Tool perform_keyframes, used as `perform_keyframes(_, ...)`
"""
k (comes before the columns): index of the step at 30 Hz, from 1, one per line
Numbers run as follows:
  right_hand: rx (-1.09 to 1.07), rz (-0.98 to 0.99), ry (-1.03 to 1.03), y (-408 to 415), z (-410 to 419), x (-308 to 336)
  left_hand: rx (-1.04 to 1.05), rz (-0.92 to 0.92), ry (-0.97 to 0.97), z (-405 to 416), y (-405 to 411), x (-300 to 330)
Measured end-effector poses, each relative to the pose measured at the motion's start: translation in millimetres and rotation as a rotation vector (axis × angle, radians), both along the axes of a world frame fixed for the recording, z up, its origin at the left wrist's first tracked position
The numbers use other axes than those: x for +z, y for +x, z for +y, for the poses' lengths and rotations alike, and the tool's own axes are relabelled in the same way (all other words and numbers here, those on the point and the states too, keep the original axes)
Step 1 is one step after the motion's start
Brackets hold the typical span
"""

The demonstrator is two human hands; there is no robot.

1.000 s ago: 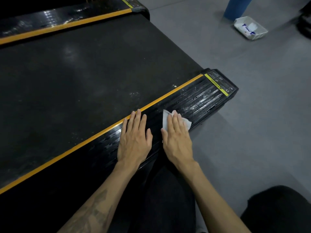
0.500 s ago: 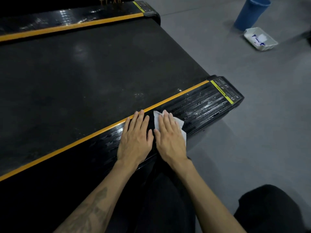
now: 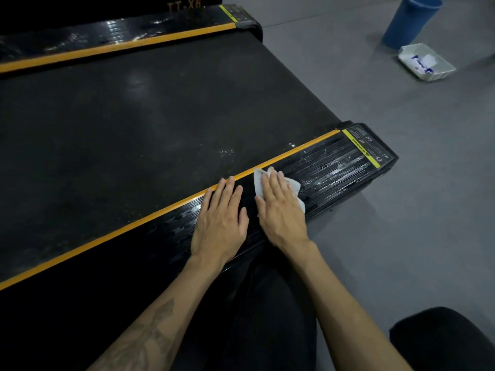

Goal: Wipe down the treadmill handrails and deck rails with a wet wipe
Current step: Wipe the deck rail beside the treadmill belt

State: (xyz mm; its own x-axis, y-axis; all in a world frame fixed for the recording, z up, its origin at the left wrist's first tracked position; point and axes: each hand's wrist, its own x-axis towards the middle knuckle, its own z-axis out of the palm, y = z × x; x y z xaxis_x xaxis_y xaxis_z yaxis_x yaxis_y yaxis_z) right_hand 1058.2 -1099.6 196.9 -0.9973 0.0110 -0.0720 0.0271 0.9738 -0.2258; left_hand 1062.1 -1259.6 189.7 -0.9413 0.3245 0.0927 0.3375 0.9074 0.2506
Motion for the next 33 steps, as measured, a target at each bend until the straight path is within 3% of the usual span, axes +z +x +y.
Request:
perform_keyframes(3, -0.064, 0.031, 0.015, 16.4, -13.8, -6.3, 0.004, -0.002, 0.013, 0.2, -0.6, -0.6)
perform_keyframes(8, 0.076, 0.013, 0.004, -8.1, -7.7, -2.6, 0.007, -0.003, 0.021, 0.4, -1.3, -1.7)
perform_keyframes(13, -0.030, 0.029, 0.014, 1.3, -10.5, -2.9, 0.003, 0.006, 0.014, 0.8, -0.5, -2.3)
perform_keyframes(18, 0.121, 0.002, 0.011, -14.2, -12.2, -0.3, 0.006, 0.016, 0.010, 0.6, -1.2, -3.6)
perform_keyframes(24, 0.045, 0.002, 0.010, -12.2, -0.8, 1.9, 0.002, 0.024, -0.011, 1.0, -2.0, -5.1)
perform_keyframes(30, 0.189, -0.015, 0.064, -30.9, 4.8, 4.0, 0.002, 0.033, -0.014, 1.0, -1.6, -5.1)
perform_keyframes(33, 0.102, 0.007, 0.058, -29.4, 5.8, 3.7, 0.006, 0.030, -0.015, 1.4, -2.1, -4.7)
